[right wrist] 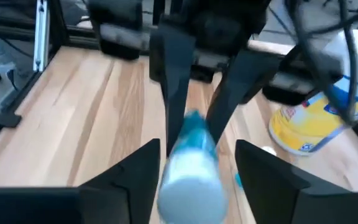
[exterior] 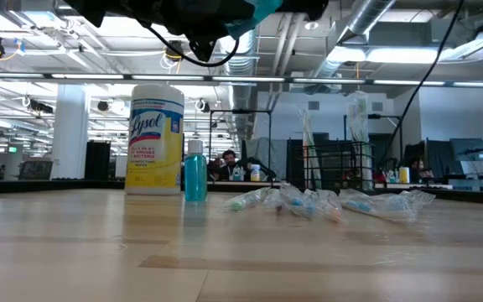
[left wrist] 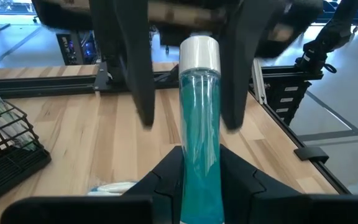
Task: Pick & Place toothbrushing station
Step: Put the right blue mouthwash into the black wire organizer
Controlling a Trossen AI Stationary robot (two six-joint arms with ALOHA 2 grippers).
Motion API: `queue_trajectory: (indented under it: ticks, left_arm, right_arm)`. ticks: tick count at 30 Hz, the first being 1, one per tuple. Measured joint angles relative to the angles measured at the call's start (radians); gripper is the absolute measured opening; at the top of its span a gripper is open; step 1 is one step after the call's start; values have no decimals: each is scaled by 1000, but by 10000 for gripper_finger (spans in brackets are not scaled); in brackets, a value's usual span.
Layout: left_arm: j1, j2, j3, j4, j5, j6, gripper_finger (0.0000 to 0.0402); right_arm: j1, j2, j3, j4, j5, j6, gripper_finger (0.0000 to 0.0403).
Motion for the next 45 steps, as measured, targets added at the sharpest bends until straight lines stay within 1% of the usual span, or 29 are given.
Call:
queue_trajectory:
  ticks: [2, 5, 10, 13, 16, 19, 28, 32, 38, 45]
  left_arm:
    - [0, 0, 0, -1, 0, 0, 61]
    - [0, 0, 0, -3, 0, 0, 61]
    - [0, 0, 0, -7, 0, 0, 61]
    - [0, 0, -1, -11, -1, 0, 61]
    - [1, 0, -1, -12, -1, 0, 61]
    - [1, 0, -1, -10, -1, 0, 61]
    - [2, 0, -1, -2, 0, 1, 61]
    - [2, 0, -1, -3, 0, 0, 61]
    - [2, 0, -1, -1, 0, 1, 61]
    - [2, 0, -1, -4, -1, 1, 61]
  right_arm:
    - [4, 6, 46, -34, 1, 11, 179]
    - [7, 11, 76, -79, -5, 18, 153]
    - [12, 0, 88, -119, -24, 23, 112]
    - [12, 0, 88, -139, -28, 46, 101]
    - [11, 0, 88, -142, -27, 47, 100]
    - [11, 0, 88, -142, -29, 47, 107]
    - [10, 1, 86, -158, -47, 46, 159]
    - [9, 1, 86, -158, -47, 44, 169]
    - [-3, 30, 84, -166, -47, 44, 162]
    - [-17, 44, 84, -139, -49, 44, 130]
